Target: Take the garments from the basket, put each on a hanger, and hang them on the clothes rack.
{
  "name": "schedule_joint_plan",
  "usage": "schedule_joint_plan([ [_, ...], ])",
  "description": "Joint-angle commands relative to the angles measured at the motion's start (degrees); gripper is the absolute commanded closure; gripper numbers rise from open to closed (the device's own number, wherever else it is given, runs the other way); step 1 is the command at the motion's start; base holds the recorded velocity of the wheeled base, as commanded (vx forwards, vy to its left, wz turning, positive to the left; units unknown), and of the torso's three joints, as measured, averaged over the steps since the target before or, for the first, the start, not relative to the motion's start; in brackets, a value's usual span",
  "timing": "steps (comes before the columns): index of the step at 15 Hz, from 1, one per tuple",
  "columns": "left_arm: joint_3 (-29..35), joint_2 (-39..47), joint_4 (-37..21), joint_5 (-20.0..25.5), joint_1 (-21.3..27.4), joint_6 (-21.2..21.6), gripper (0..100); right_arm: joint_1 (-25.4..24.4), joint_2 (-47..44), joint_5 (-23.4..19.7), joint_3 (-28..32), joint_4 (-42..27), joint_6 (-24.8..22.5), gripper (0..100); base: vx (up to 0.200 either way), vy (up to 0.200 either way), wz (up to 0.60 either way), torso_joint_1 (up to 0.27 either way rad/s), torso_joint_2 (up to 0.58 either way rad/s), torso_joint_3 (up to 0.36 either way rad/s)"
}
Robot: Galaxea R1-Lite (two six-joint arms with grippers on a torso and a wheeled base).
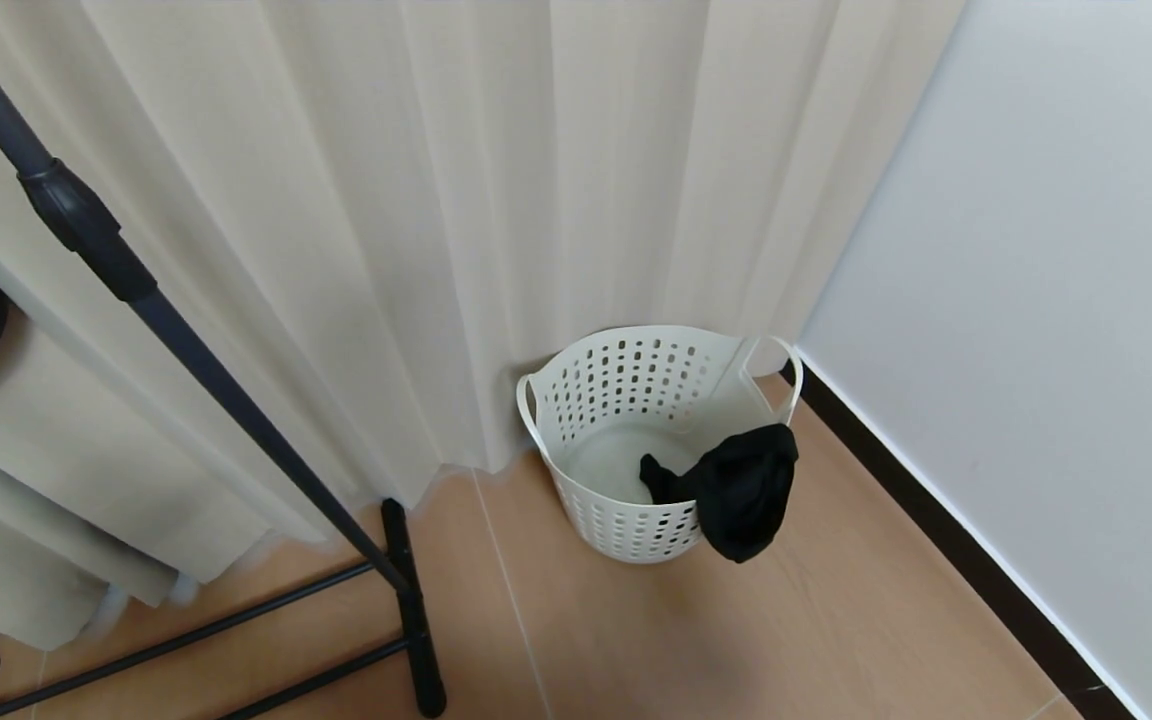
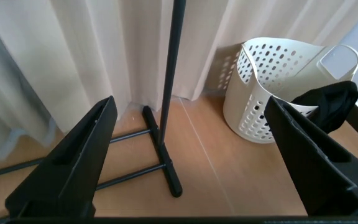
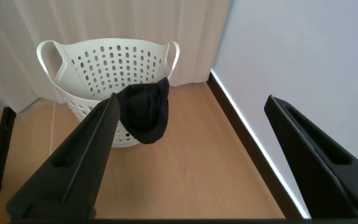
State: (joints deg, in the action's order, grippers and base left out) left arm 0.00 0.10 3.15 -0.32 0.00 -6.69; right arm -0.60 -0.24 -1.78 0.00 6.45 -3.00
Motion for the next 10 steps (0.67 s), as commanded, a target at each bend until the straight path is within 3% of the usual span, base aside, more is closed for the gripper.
schedule_joint_plan([
  [1, 0.0, 0.1, 0.0, 0.0, 0.1, -0.2, 0, 0.0, 0.0, 0.0, 0.0, 0.1, 0.0, 0, 0.000, 0.000, 0.00, -0.002, 0.01, -0.188],
  [10, 0.0, 0.1, 0.0, -1.7, 0.1, -0.1, 0, 0.0, 0.0, 0.9, 0.0, 0.1, 0.4, 0, 0.000, 0.000, 0.00, 0.002, 0.00, -0.200],
])
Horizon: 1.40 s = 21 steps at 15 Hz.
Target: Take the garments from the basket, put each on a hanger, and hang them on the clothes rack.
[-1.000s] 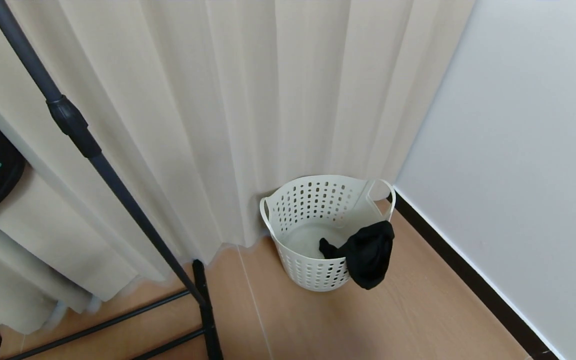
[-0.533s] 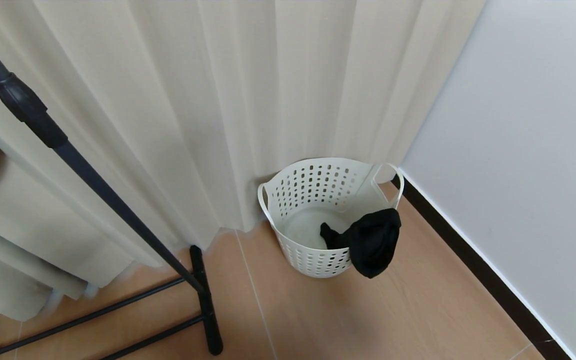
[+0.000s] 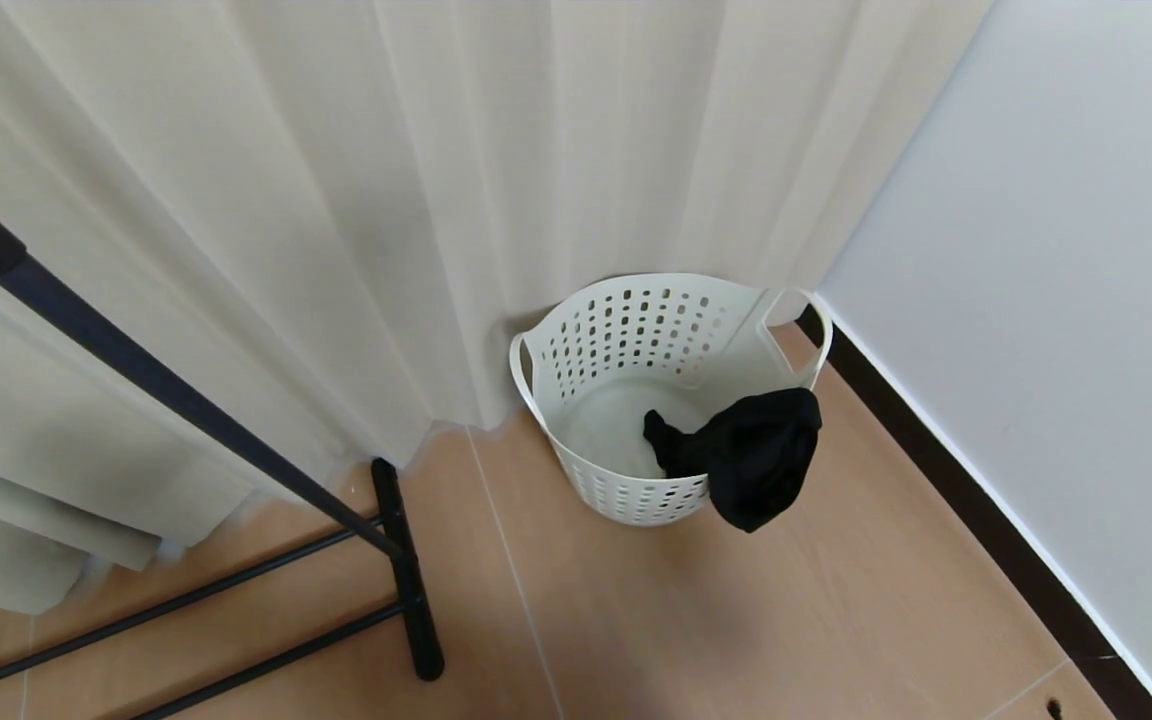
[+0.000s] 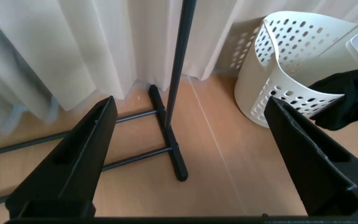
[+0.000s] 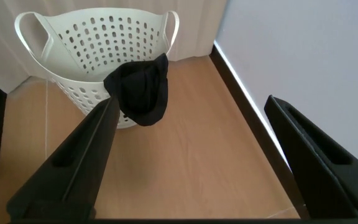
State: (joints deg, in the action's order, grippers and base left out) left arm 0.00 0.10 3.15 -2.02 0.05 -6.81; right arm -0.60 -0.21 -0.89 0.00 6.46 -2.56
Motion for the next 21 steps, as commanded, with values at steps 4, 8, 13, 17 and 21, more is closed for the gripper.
schedule_joint_plan([
  [4, 0.0, 0.1, 0.0, -0.1, 0.0, 0.0, 0, 0.0, 0.0, 0.0, 0.0, 0.0, -0.3, 0, 0.000, 0.000, 0.00, 0.002, 0.01, -0.198],
  [8, 0.0, 0.1, 0.0, -0.2, 0.0, -0.1, 0, 0.0, -0.1, -0.3, 0.0, 0.0, -0.2, 0, 0.000, 0.000, 0.00, 0.000, 0.00, -0.198],
  [13, 0.0, 0.1, 0.2, -1.7, 0.0, -0.2, 0, -0.2, -5.5, 0.0, 0.0, -1.5, -0.3, 0, 0.000, 0.000, 0.00, 0.002, 0.00, -0.146],
  [17, 0.0, 0.1, 0.3, -2.7, 0.0, -0.9, 0, -3.3, -21.4, -0.9, 0.4, 0.5, -6.9, 0, 0.000, 0.000, 0.00, 0.000, 0.00, 0.000],
  [21, 0.0, 0.0, 0.5, -2.6, 0.0, -1.0, 0, -8.5, -35.1, -0.8, 8.9, 1.4, -14.1, 0, 0.000, 0.000, 0.00, 0.000, 0.00, 0.000],
])
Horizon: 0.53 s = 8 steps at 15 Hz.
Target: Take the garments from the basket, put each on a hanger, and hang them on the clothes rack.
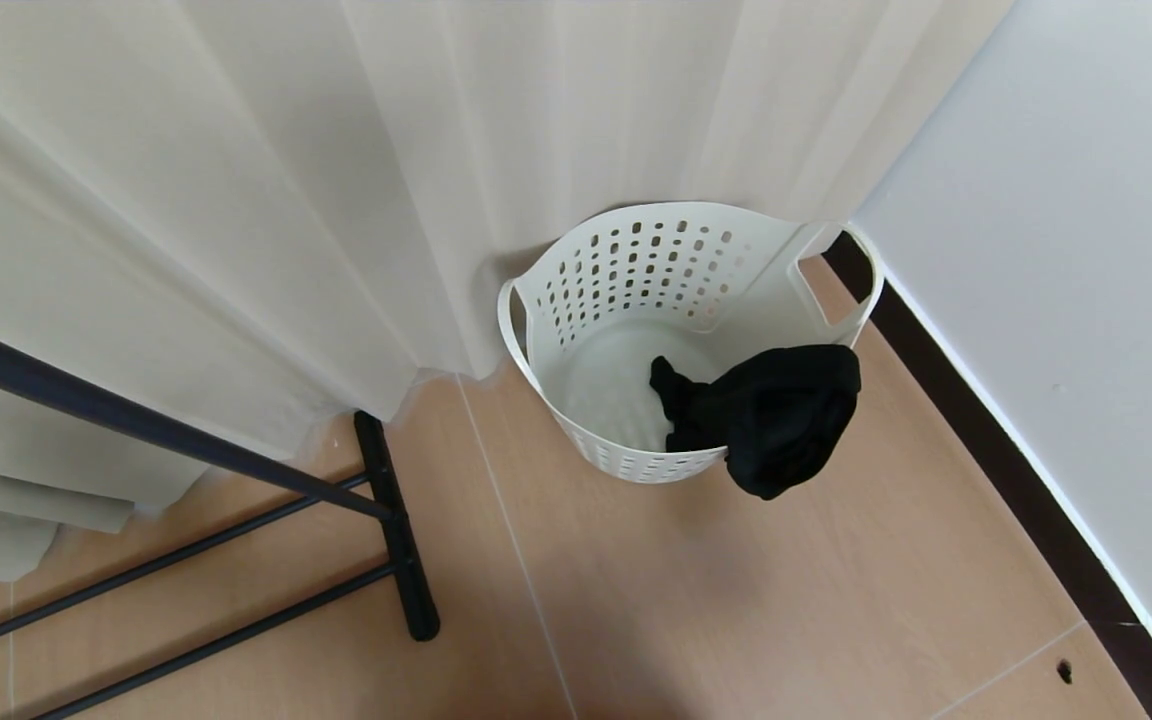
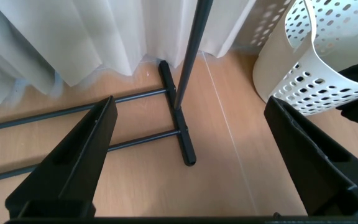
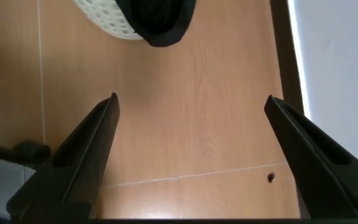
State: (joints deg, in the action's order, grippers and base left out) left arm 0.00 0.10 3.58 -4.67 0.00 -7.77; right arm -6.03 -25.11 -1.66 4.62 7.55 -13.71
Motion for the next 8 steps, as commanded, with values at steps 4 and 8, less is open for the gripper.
schedule_joint_plan([
  [4, 0.0, 0.0, 0.0, 0.0, 0.0, -0.1, 0, -7.8, -28.1, 0.3, 18.0, 0.3, -9.0, 0, 0.000, 0.000, 0.00, 0.000, 0.00, 0.000],
  [8, 0.0, 0.1, 0.0, 0.0, 0.0, -0.1, 0, -10.7, -48.2, 1.0, 33.5, 0.3, -17.3, 0, 0.000, 0.000, 0.00, 0.000, 0.00, 0.000],
])
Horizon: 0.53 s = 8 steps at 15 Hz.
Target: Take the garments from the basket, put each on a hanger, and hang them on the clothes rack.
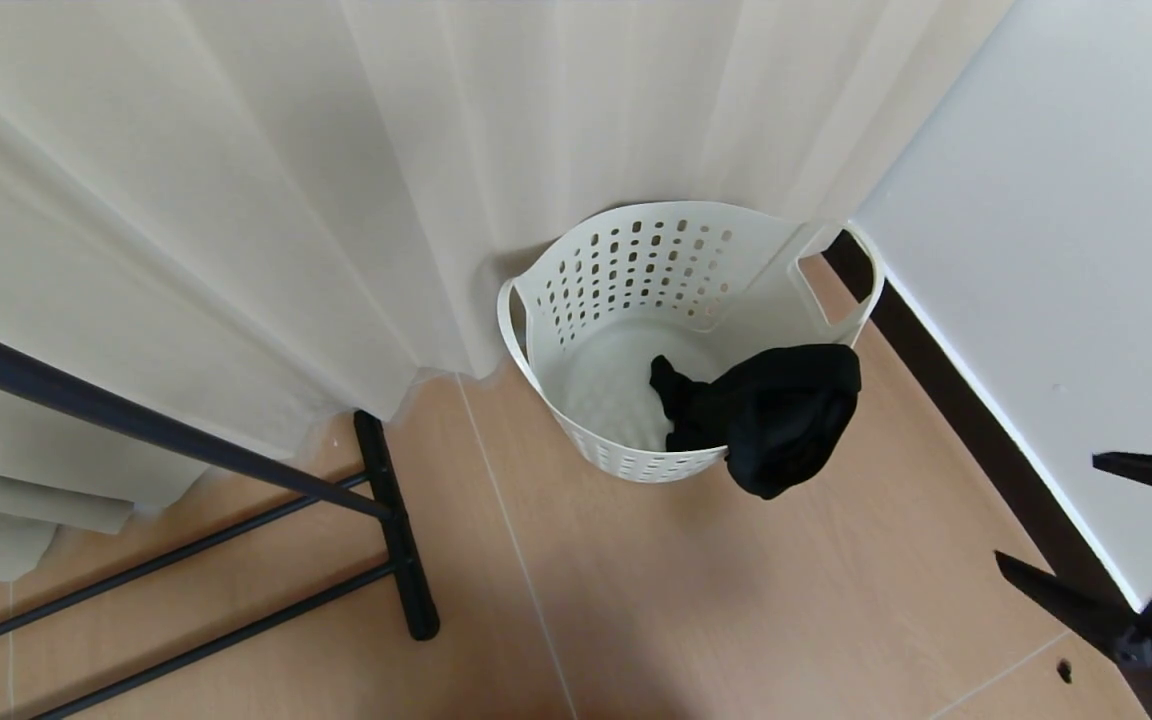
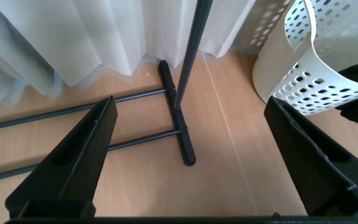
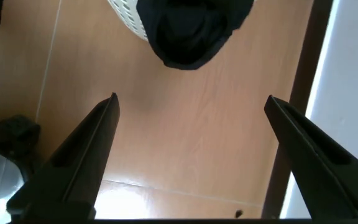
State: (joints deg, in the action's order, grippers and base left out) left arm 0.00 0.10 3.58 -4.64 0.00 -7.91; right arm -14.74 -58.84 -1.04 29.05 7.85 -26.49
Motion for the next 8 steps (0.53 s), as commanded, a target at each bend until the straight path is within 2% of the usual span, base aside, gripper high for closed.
schedule_joint_plan([
  [1, 0.0, 0.1, 0.0, 0.0, 0.0, -0.1, 0, -3.6, -19.7, 2.2, 13.6, 0.0, -7.4, 0, 0.000, 0.000, 0.00, 0.000, 0.00, 0.000],
  [2, 0.0, 0.0, 0.0, 0.0, 0.0, -0.1, 0, -4.6, -22.2, 3.2, 15.8, 0.0, -8.8, 0, 0.000, 0.000, 0.00, 0.000, 0.00, 0.000],
  [3, 0.0, 0.0, 0.0, 0.0, 0.0, -0.2, 0, -5.4, -27.8, 4.6, 20.9, -0.1, -13.2, 0, 0.000, 0.000, 0.00, 0.000, 0.00, 0.000],
  [5, 0.0, 0.0, 0.0, 0.1, 0.0, -0.1, 0, -5.7, -35.1, 5.3, 26.8, -0.1, -17.1, 0, 0.000, 0.000, 0.00, 0.000, 0.00, 0.000],
  [8, 0.0, 0.0, 0.0, 0.0, 0.0, -0.1, 0, -5.7, -42.8, 6.0, 33.0, 0.1, -17.5, 0, 0.000, 0.000, 0.00, 0.000, 0.00, 0.000],
])
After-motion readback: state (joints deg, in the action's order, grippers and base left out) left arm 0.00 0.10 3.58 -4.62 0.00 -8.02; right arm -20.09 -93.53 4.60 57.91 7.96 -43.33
